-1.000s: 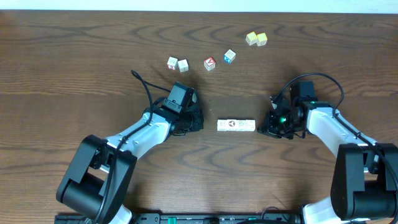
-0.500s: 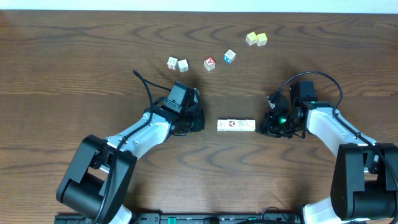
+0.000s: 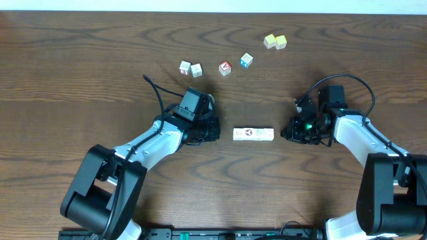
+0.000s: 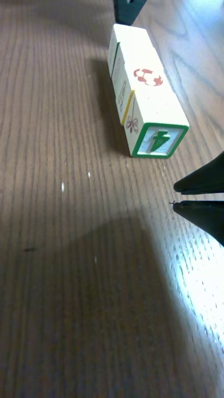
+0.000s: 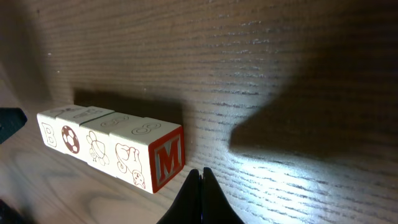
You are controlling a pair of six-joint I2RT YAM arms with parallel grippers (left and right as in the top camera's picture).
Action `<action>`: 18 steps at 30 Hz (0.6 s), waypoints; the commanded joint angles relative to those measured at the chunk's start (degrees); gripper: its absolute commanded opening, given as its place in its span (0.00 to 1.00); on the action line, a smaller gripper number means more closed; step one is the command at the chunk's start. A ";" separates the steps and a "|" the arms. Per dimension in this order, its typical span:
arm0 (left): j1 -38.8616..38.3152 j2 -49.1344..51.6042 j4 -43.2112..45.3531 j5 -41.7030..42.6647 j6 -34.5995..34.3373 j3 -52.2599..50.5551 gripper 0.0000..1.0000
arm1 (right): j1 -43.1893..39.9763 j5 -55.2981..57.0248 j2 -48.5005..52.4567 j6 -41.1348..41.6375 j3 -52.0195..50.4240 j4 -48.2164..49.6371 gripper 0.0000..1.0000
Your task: Lift 4 blocks
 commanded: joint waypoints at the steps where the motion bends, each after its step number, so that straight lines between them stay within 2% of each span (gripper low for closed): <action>1: -0.13 0.28 0.24 1.51 1.40 0.55 0.07 | 0.33 0.20 0.09 0.09 -0.22 0.72 0.01; 18: -0.13 0.28 0.20 1.70 1.40 0.55 0.07 | 0.50 -0.85 0.09 1.33 -2.03 2.64 0.01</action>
